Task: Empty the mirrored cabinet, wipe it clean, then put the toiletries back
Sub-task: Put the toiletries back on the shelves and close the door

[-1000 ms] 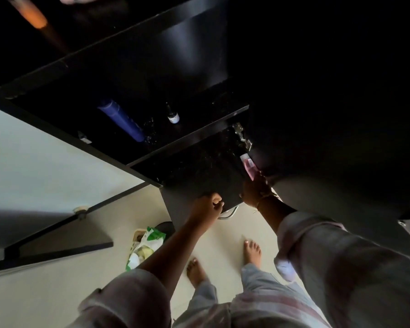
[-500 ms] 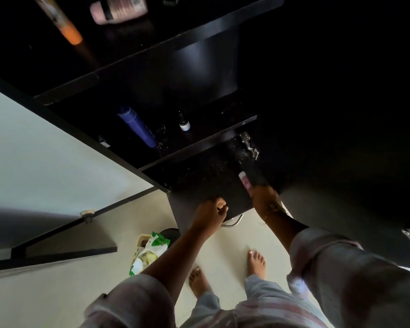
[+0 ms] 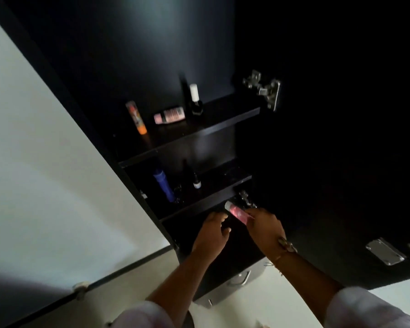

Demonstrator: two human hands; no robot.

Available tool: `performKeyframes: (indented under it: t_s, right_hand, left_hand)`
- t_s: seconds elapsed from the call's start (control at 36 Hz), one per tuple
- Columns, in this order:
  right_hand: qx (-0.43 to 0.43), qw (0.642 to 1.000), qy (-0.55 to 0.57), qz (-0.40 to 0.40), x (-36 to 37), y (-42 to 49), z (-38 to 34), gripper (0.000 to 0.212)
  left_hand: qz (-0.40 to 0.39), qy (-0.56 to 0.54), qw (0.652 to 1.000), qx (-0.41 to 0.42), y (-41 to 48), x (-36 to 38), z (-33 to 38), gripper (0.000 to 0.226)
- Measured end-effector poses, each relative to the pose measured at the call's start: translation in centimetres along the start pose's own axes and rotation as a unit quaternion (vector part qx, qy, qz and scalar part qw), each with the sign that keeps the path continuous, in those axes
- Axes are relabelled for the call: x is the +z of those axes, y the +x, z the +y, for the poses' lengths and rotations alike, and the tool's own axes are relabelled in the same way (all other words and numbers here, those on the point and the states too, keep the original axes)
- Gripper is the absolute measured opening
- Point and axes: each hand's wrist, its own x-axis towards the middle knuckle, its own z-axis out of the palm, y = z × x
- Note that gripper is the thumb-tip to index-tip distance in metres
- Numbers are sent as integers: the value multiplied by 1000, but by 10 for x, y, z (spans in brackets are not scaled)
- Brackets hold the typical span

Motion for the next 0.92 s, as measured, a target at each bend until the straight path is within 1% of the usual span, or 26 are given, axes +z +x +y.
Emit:
performKeyframes:
  t_s: [0.11, 0.17, 0.28, 0.42, 0.5, 0.56, 0.61, 0.69, 0.92]
  right_hand:
    - [-73, 994, -49, 69, -33, 2, -25, 20]
    - [-90, 988, -62, 111, -47, 5, -36, 17]
    - [-107, 978, -124, 130, -66, 22, -53, 11]
    - [-172, 956, -200, 126, -73, 52, -67, 12]
    - [-204, 948, -217, 110, -70, 68, -69, 19]
    - [-220, 947, -217, 85, -67, 78, -70, 26]
    - [-225, 948, -220, 54, -63, 87, -71, 32]
    - [-223, 948, -224, 31, -57, 99, -70, 32]
    - [-233, 940, -246, 40, -46, 123, -70, 29]
  left_hand:
    - [30, -15, 999, 33, 9, -19, 12, 41]
    - [40, -27, 998, 44, 13, -28, 17, 41]
    - [59, -32, 996, 52, 21, -40, 20, 36]
    - [65, -25, 997, 45, 27, -50, 18, 36]
    - [65, -24, 997, 34, 30, -52, 16, 37]
    - [68, -20, 997, 25, 33, -52, 14, 36]
    - [73, -13, 997, 25, 35, -52, 12, 35]
    - [75, -7, 997, 21, 40, -52, 8, 36]
    - [71, 0, 997, -4, 48, -49, -5, 38]
